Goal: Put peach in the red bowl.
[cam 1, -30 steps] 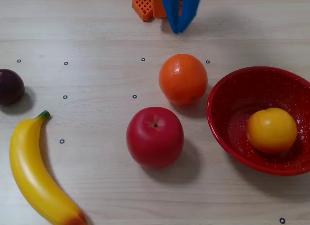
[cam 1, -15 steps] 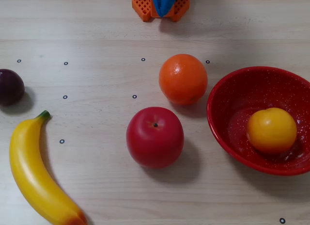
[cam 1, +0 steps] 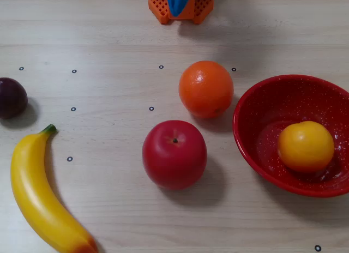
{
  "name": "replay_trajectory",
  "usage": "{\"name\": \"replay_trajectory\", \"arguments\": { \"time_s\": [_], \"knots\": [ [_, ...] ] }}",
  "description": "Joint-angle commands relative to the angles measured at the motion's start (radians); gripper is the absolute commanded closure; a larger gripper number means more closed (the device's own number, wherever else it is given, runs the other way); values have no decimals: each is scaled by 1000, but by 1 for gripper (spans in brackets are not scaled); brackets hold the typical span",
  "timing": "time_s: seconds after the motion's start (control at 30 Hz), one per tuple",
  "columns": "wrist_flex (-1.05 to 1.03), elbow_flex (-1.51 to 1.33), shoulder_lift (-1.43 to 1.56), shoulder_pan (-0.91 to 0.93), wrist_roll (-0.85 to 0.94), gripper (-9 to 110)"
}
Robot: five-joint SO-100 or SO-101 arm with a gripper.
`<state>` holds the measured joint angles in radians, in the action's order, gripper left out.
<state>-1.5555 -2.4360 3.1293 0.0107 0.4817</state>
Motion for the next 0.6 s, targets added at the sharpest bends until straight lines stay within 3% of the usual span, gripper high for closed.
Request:
{"name": "replay_trajectory", "arguments": {
  "time_s": [0.0,0.57],
  "knots": [
    [-2,5,51,43,-17,102],
    [115,-233,201,32,-18,102]
  ]
}}
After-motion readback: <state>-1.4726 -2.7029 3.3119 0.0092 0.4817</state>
